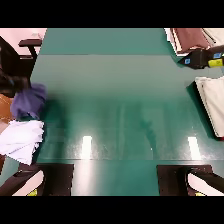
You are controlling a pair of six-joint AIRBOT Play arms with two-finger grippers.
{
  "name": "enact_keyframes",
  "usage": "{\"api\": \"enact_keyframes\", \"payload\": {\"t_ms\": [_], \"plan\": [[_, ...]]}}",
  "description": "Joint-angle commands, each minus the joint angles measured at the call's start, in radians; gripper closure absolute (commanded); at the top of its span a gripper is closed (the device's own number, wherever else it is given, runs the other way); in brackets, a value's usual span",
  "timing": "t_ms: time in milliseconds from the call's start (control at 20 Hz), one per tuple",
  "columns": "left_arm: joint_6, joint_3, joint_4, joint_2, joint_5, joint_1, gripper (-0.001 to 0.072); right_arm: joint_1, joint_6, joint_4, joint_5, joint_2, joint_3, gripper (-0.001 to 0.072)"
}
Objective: Fold the shirts.
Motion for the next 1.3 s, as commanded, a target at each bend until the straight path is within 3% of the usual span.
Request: {"api": "enact_keyframes", "payload": {"t_ms": [0,150,350,550,700,750,800,850,1000,1150,1250], "plan": [[0.042,0.277,-0.033,0.095,-0.095,-0.140,0.0684,0.000,0.000,-0.004,-0.002,0.008,0.130,0.0693],[0.040,0.490,-0.033,0.097,-0.145,-0.348,0.0685,0.001,0.000,-0.010,-0.017,0.008,0.243,0.0694],[0.040,0.525,-0.032,0.056,-0.098,-0.597,0.0685,0.000,0.000,-0.011,-0.016,0.008,0.357,0.0694],[0.041,0.525,-0.048,-0.152,-0.080,-0.816,0.0683,0.000,0.000,-0.012,-0.011,0.008,0.421,0.0693],[0.106,0.525,-0.121,-0.340,-0.005,-0.909,0.0678,0.000,0.000,-0.012,0.003,0.008,0.428,0.0693],[0.120,0.525,-0.148,-0.390,0.020,-0.913,0.0464,0.000,0.000,-0.012,0.013,0.008,0.427,0.0693],[0.118,0.525,-0.155,-0.423,0.030,-0.908,0.0194,0.000,0.000,-0.012,0.026,0.008,0.427,0.0693],[0.119,0.525,-0.149,-0.442,0.022,-0.890,0.0158,0.000,0.000,-0.013,0.036,0.008,0.427,0.0693],[0.119,0.525,-0.132,-0.429,-0.071,-0.756,0.0158,0.000,0.000,-0.012,0.051,0.008,0.427,0.0694],[0.112,0.506,-0.137,-0.420,-0.209,-0.530,0.0159,0.001,0.001,-0.011,0.050,0.008,0.427,0.0693],[0.111,0.421,-0.220,-0.420,-0.243,-0.385,0.0158,0.001,0.001,-0.011,0.051,0.008,0.427,0.0693]]}}
